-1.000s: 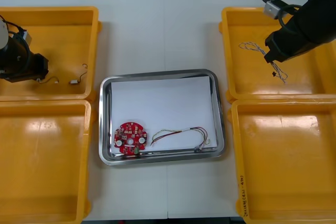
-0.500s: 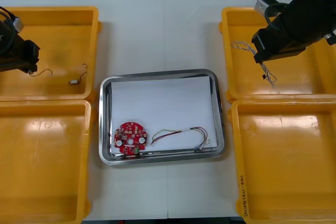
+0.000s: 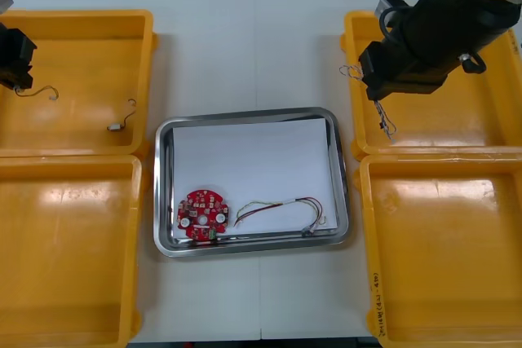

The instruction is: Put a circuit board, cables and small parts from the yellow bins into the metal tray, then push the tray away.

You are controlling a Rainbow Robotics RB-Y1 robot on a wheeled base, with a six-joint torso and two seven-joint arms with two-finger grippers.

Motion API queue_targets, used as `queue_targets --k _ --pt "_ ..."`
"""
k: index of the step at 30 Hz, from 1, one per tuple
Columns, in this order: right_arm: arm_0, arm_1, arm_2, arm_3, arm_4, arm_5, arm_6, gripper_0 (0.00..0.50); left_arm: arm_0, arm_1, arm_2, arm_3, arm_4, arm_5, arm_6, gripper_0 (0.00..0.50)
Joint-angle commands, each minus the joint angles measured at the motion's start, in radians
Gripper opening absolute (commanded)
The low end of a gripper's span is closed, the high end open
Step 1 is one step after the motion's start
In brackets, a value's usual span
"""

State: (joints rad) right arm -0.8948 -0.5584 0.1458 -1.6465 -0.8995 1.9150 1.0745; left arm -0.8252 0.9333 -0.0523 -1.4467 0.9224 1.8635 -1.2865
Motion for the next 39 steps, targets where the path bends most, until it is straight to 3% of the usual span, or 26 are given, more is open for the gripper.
queue_targets --k 1,10,21,39 --pt "-0.049 0.011 0.047 -0.055 0.021 0.005 -0.088 0.0 -0.046 0.047 0.012 -0.113 0.027 0.056 0.213 0.0" --pt "-0.049 0.018 0.055 -0.064 0.047 0.005 -0.148 0.0 -0.046 0.047 -0.086 -0.302 0.099 0.056 0.392 0.0" --pt "-0.049 0.017 0.058 -0.064 0.07 0.005 -0.139 0.0 -0.045 -0.019 -0.158 -0.445 0.099 0.056 0.547 0.0" --pt "-0.047 0.017 0.06 -0.064 0.086 0.005 -0.128 0.0 0.005 -0.31 -0.212 -0.524 -0.146 0.056 0.584 0.0"
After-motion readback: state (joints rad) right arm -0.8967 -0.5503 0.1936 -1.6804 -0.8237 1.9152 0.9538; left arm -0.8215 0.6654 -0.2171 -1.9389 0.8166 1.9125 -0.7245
